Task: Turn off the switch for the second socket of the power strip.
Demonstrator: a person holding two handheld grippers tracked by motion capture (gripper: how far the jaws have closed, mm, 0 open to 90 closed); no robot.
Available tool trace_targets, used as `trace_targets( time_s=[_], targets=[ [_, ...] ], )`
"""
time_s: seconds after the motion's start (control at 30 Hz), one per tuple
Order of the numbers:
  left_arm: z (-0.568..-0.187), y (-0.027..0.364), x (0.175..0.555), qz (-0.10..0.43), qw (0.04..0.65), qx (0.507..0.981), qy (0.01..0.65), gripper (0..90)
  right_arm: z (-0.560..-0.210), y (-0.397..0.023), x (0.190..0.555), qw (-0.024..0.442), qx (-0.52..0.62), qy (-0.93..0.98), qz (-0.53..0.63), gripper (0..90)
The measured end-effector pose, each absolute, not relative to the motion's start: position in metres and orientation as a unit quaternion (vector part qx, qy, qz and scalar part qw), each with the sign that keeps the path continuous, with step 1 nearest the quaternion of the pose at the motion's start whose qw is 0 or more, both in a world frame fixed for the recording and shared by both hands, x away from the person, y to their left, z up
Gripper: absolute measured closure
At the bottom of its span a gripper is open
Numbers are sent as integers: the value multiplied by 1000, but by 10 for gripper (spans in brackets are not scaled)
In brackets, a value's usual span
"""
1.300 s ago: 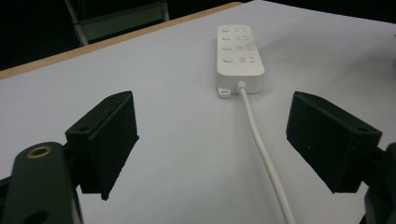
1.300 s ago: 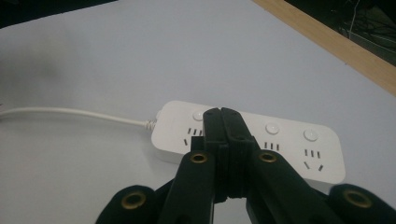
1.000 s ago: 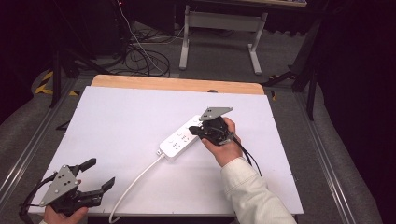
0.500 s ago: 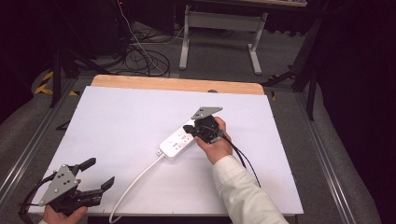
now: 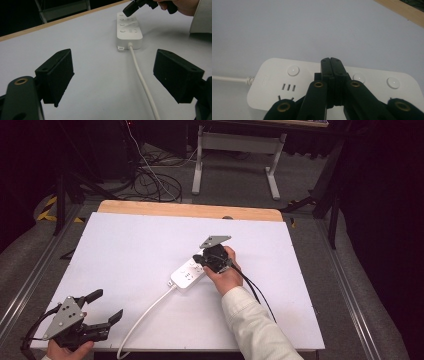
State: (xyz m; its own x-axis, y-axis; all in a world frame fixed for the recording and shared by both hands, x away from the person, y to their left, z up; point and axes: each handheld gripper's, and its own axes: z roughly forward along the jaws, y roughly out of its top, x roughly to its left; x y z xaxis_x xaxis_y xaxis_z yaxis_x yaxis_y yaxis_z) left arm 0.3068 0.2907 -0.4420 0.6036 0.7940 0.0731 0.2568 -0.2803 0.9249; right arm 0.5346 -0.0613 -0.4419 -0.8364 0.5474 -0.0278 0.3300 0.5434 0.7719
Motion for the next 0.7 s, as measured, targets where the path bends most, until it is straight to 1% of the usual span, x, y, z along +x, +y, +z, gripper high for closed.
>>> trace_targets(
  time_s=[0.7],
  targets=[
    [-442,291,307,274,486,752,350,172,-457,-47,541,129,260,872,395,900]
  ],
)
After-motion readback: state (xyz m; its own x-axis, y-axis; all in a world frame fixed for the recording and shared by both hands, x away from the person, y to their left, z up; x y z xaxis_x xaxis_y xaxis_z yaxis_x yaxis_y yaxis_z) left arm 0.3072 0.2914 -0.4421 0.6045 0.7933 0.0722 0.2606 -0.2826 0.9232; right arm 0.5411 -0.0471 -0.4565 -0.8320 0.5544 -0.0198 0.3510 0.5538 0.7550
